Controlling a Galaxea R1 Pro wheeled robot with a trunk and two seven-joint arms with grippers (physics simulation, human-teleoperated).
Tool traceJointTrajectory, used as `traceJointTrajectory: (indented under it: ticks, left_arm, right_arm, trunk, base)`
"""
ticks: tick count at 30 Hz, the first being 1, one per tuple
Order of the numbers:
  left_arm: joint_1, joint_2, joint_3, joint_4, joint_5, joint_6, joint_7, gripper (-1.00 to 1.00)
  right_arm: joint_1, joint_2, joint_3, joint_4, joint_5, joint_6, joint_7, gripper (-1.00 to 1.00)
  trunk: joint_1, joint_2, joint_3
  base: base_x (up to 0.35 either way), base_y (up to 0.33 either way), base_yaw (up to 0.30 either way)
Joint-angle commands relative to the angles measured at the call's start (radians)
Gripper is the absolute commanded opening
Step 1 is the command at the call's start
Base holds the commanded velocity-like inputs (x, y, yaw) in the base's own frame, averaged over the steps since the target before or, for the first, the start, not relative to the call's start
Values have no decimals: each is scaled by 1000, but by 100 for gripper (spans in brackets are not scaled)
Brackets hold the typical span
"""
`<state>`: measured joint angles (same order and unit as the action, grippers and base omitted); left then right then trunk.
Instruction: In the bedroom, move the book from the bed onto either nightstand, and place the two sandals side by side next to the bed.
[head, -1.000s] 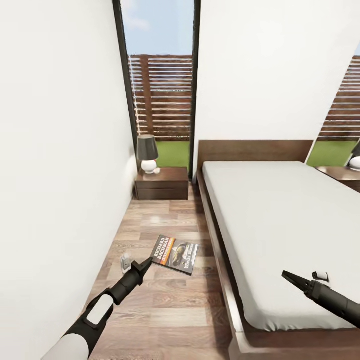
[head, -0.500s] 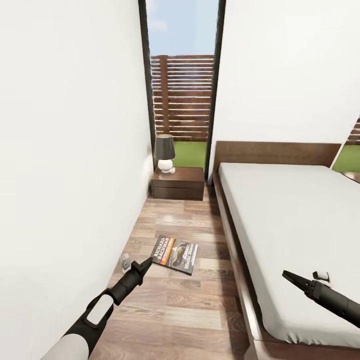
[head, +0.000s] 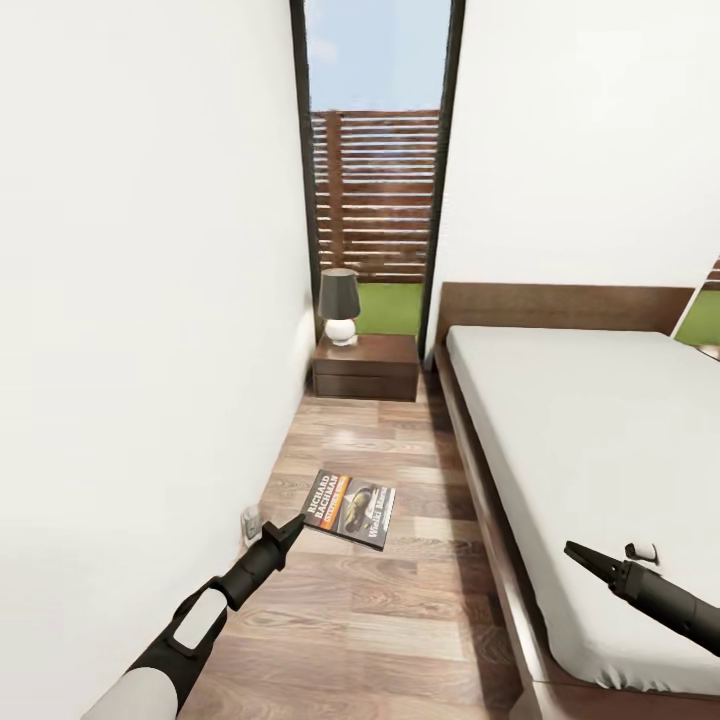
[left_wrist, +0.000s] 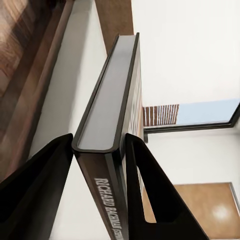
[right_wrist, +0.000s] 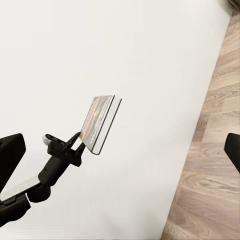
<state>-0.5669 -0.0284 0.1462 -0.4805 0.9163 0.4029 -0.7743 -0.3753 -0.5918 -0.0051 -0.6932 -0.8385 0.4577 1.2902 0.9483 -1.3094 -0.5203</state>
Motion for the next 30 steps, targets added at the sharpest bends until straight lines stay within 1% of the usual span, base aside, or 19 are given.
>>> traceJointTrajectory:
  ticks: [1, 19, 30]
  left_arm:
    - [-1, -1, 4, 0, 4, 9, -2, -100]
    - [-1, -1, 4, 0, 3, 9, -2, -100]
    - [-1, -1, 4, 0, 3, 8, -1, -100]
  right_arm:
    - [0, 0, 0, 0, -5, 10, 2, 100]
    - [0, 0, 0, 0, -5, 10, 1, 100]
    - [0, 0, -5, 0, -4, 11, 2, 100]
  trunk:
    - [0, -1, -1]
    - [0, -1, -1]
    - [0, -1, -1]
  base:
    - [0, 171, 1]
    - [0, 128, 0]
    - [0, 35, 0]
